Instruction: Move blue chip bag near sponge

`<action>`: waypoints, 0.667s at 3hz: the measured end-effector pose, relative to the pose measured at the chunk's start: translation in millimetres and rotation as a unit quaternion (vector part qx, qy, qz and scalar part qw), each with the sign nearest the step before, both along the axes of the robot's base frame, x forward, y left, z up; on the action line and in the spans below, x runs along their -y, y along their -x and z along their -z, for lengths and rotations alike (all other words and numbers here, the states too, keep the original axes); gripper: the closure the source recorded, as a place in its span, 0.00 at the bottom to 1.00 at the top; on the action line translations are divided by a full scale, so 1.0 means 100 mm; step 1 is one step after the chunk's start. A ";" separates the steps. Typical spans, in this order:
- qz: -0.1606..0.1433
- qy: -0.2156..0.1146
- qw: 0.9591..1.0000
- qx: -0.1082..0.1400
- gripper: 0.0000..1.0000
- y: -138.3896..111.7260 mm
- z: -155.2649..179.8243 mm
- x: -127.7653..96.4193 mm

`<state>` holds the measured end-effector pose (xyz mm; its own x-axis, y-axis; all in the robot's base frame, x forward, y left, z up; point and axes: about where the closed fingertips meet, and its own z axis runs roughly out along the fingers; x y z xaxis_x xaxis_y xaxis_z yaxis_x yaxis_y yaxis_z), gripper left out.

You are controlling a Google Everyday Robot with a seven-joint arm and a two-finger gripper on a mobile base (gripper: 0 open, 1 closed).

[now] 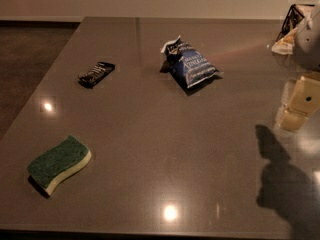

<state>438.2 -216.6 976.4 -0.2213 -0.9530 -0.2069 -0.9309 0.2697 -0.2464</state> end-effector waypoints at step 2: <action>0.007 -0.014 1.000 0.011 0.00 -0.28 0.06 -0.13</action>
Offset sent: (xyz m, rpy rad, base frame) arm 0.0699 0.0315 -0.0187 0.0719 -0.0380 -0.0372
